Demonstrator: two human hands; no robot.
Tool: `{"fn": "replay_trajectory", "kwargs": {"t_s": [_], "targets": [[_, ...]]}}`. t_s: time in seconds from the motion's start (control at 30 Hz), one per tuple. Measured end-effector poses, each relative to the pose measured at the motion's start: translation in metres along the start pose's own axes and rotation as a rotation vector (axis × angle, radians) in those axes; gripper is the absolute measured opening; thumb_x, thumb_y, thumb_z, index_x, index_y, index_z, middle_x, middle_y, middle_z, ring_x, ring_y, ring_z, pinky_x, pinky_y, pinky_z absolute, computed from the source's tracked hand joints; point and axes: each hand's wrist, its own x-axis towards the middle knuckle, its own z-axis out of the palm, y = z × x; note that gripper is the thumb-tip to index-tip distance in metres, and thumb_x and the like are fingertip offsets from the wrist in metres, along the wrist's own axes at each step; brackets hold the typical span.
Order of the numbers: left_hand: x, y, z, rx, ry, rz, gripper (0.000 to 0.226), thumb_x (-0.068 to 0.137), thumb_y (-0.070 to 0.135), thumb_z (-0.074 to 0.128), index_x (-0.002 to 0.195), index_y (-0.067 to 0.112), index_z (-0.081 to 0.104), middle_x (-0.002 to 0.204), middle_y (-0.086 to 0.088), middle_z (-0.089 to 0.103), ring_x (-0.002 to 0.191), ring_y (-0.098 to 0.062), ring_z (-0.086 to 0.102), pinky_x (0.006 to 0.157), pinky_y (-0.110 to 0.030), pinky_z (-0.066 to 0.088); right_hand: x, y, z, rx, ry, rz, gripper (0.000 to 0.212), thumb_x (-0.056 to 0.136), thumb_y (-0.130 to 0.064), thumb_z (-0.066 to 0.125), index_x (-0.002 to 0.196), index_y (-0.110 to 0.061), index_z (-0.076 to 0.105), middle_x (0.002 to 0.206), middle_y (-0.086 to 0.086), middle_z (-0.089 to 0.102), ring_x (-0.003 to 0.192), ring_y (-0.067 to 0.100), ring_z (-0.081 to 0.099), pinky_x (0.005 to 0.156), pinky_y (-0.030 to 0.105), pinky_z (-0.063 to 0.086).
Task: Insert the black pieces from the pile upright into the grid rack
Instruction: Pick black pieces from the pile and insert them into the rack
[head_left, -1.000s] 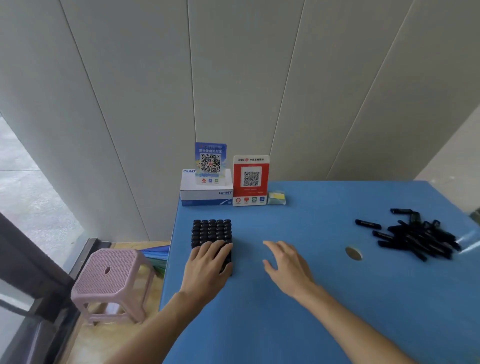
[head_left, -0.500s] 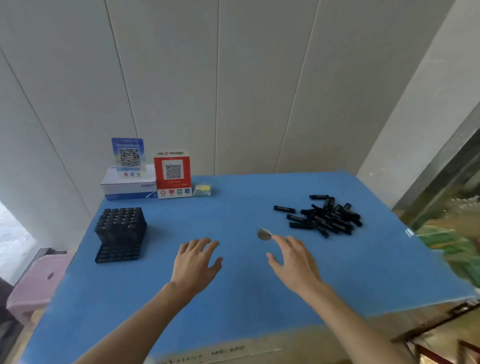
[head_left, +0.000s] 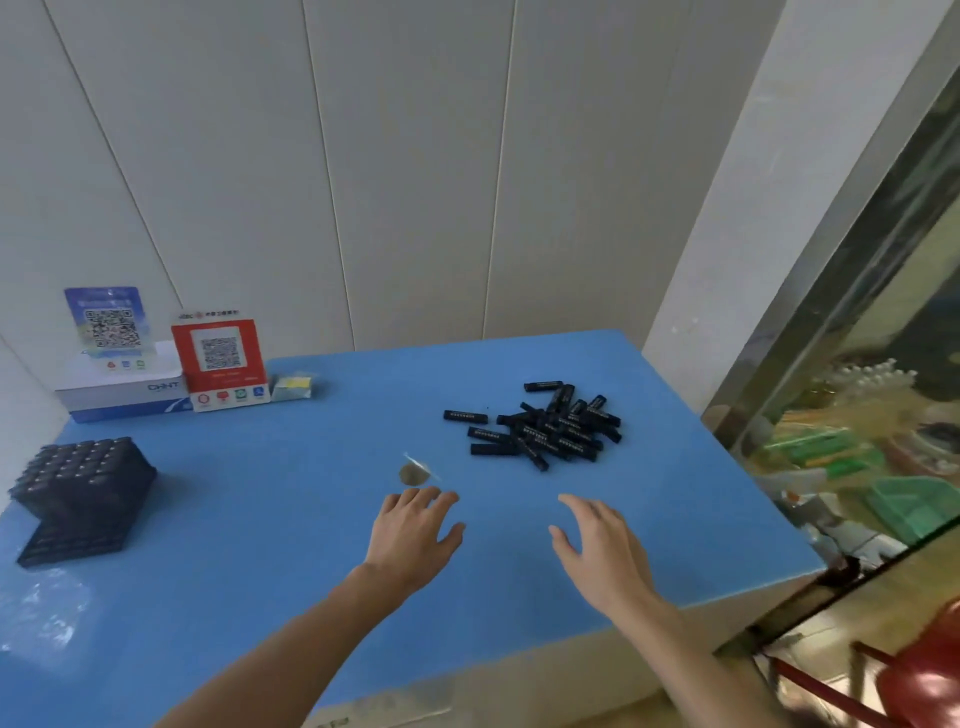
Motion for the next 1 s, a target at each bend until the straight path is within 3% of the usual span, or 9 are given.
{"fn": "replay_trajectory", "kwargs": {"t_s": [0.1, 0.53, 1.0], "targets": [[0.03, 0.012, 0.018, -0.036, -0.009, 0.002, 0.033, 0.077, 0.04, 0.068, 0.105, 0.021, 0.066, 0.097, 0.004, 0.068, 0.088, -0.02, 0.064, 0.077, -0.036, 0.05, 0.022, 0.032, -0.001, 0.038, -0.015, 0.053, 0.045, 0.094, -0.041, 0.046, 0.135, -0.021, 0.043, 0.13, -0.002, 0.052, 0.121, 0.017, 0.046, 0.093, 0.03, 0.043], [0.14, 0.071, 0.091, -0.097, 0.028, 0.008, 0.035, 0.072, 0.04, 0.072, 0.103, 0.025, 0.065, 0.093, 0.012, 0.066, 0.084, -0.013, 0.064, 0.072, -0.03, 0.052, 0.15, 0.116, -0.011, 0.075, -0.058, 0.072, 0.029, 0.095, -0.027, 0.049, 0.121, -0.019, 0.054, 0.111, -0.001, 0.06, 0.105, 0.018, 0.054, 0.08, 0.029, 0.045], [0.162, 0.121, 0.111, -0.017, 0.084, -0.157, 0.039, 0.067, 0.032, 0.08, 0.102, 0.028, 0.063, 0.096, 0.014, 0.065, 0.086, -0.01, 0.061, 0.07, -0.022, 0.047, 0.207, 0.167, 0.028, 0.073, -0.258, -0.206, 0.03, 0.093, -0.024, 0.053, 0.123, -0.025, 0.049, 0.117, -0.007, 0.054, 0.105, 0.014, 0.053, 0.079, 0.024, 0.044]]}}
